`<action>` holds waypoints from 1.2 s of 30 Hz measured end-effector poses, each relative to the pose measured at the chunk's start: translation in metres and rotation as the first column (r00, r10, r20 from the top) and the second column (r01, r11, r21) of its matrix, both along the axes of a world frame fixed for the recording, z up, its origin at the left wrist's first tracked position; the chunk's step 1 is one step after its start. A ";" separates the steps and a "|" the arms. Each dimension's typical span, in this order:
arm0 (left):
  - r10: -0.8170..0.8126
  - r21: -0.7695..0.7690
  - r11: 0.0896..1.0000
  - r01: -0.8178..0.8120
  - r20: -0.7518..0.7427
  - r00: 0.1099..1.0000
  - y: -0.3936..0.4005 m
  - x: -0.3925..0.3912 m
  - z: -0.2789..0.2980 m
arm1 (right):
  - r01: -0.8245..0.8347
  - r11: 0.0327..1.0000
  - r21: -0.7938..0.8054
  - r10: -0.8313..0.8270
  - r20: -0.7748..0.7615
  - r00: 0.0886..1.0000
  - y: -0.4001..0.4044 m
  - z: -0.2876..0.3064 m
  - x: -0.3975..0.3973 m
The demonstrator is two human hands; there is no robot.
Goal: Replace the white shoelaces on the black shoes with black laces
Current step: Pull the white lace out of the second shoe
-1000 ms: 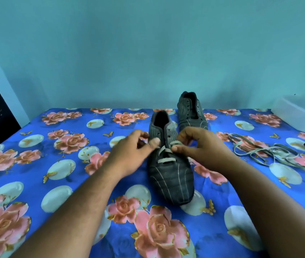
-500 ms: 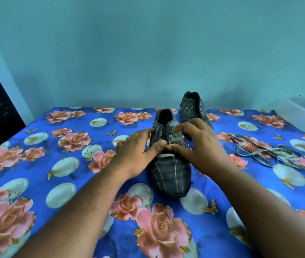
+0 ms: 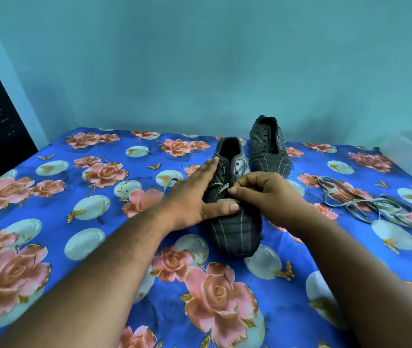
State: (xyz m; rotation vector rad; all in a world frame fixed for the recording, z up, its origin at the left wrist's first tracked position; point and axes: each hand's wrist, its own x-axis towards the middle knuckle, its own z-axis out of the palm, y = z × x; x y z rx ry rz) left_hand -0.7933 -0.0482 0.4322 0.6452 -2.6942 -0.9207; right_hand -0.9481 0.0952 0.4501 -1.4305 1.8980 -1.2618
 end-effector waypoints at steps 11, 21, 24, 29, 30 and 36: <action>0.014 0.001 1.000 -0.014 0.005 1.000 0.002 0.000 0.002 | 0.121 0.986 -0.112 -0.150 -0.300 0.942 0.000 0.001 -0.005; 0.006 0.011 1.000 -0.006 -0.005 1.000 0.000 -0.002 -0.001 | -0.130 0.989 -0.075 0.148 0.338 0.929 0.017 0.008 -0.012; 0.016 0.025 1.000 -0.015 -0.013 1.000 -0.001 -0.002 -0.003 | 0.089 0.994 -0.064 -0.099 -0.174 0.980 0.006 0.004 -0.006; 0.008 0.021 1.000 -0.008 -0.023 1.000 -0.003 -0.003 -0.006 | 0.073 0.969 -0.237 -0.194 -0.543 0.817 -0.003 -0.003 -0.007; 0.007 0.021 1.000 -0.006 -0.022 1.000 -0.003 -0.003 -0.006 | 0.053 0.966 -0.252 -0.185 -0.537 0.823 -0.002 -0.001 -0.006; -0.011 0.048 0.999 0.012 -0.032 0.999 -0.004 -0.003 -0.005 | 0.341 0.914 -0.220 -0.334 0.069 0.940 0.008 0.011 -0.022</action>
